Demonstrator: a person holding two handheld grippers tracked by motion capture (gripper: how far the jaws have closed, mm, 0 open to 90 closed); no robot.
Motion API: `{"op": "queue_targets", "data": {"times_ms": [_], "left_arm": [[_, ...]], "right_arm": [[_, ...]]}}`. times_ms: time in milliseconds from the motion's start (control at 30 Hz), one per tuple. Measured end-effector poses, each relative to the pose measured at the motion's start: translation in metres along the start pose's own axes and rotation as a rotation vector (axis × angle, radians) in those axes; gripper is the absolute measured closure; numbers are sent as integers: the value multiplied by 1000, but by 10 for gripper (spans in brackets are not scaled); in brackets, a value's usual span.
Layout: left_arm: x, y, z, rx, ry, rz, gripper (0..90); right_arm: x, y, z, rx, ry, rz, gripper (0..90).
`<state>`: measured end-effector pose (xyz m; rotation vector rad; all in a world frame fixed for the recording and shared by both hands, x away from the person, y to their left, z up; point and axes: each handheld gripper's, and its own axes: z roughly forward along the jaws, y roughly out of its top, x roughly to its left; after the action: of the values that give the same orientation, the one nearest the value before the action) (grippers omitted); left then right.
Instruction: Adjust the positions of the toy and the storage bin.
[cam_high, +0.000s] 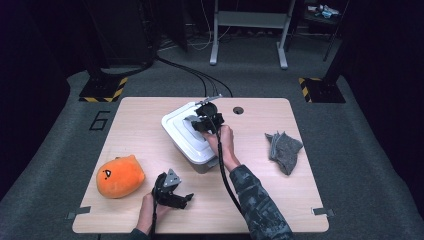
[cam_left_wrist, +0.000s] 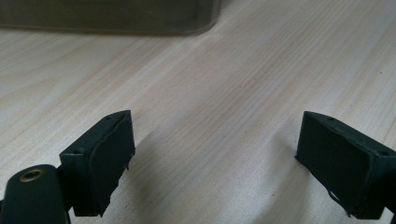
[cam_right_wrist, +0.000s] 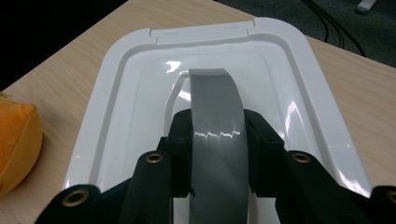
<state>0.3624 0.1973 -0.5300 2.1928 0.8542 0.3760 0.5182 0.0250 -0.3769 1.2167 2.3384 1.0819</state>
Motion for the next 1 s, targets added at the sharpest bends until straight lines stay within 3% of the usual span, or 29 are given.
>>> {"op": "queue_targets", "data": {"times_ms": [133, 300, 367, 467, 600, 767, 1000], "left_arm": [[0, 0, 0, 0, 2, 2, 111], [1, 0, -1, 5, -6, -2, 111], [0, 0, -1, 4, -4, -5, 111], [2, -1, -3, 7, 17, -1, 111], [2, -4, -5, 5, 13, -16, 111], [2, -4, -5, 5, 13, -16, 110], [2, -4, -5, 5, 13, -16, 111]], "right_arm": [[4, 0, 1, 13, -7, 40, 666], [9, 2, 5, 0, -11, 45, 666], [14, 3, 5, 7, -13, 68, 666], [20, 4, 7, 6, -16, 56, 666], [26, 5, 7, 6, -22, 48, 666], [24, 5, 10, -3, -10, 79, 666], [23, 5, 9, -3, -7, 64, 666]]}}
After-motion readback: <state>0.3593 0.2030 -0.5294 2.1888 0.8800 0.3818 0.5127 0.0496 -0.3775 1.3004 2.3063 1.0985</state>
